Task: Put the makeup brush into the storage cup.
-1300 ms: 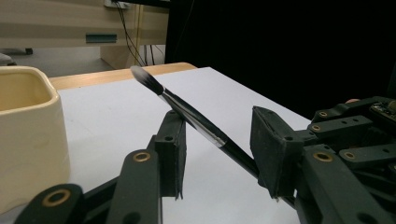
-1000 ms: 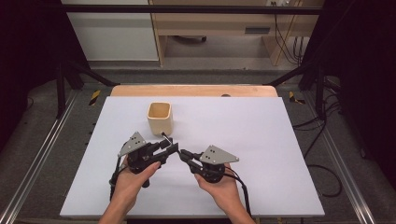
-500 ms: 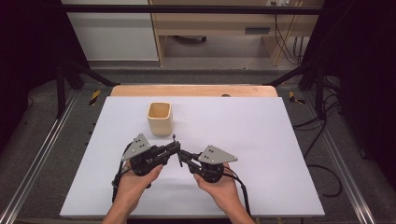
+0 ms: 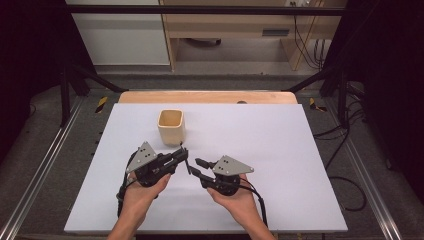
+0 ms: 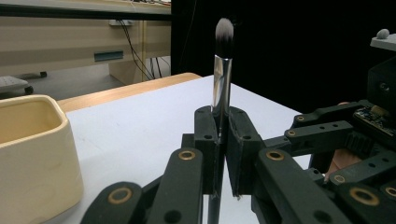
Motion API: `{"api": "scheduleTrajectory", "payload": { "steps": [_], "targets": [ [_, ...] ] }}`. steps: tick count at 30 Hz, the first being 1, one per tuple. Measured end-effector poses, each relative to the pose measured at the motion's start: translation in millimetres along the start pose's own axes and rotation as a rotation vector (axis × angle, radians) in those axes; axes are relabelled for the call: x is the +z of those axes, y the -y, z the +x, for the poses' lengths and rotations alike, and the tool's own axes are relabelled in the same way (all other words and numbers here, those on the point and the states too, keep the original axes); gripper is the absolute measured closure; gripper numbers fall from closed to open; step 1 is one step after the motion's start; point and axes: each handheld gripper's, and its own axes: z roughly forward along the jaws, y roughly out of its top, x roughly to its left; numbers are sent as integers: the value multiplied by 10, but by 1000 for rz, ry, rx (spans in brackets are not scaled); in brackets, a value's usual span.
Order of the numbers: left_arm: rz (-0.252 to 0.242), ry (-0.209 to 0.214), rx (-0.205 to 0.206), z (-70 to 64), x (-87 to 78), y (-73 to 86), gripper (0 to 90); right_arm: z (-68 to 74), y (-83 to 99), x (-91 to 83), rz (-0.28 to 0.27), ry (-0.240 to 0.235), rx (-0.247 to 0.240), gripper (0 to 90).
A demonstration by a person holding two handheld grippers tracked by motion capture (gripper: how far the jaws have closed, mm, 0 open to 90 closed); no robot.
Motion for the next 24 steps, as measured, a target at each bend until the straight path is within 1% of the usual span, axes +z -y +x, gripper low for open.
{"api": "scheduleTrajectory", "payload": {
  "steps": [5, 10, 14, 18, 22, 24],
  "targets": [
    [-1, -4, 5, 4, -3, -3, 839, -11, 15, 3, 16, 5, 1, 592],
    [4, -10, 20, 11, -9, -7, 839, -18, 31, 17, 41, 7, 6, 505],
    [3, -15, 22, 20, -22, -10, 839, -27, 60, 32, 82, 13, 5, 431],
    [0, -22, 27, 28, -38, -15, 839, -56, 80, 40, 99, 22, 18, 359],
    [-2, -29, 32, 39, -55, -22, 839, -62, 82, 37, 112, 24, 18, 297],
    [-5, -33, 31, 47, -61, -26, 839, -61, 85, 22, 123, 39, 11, 230]
  ]
}}
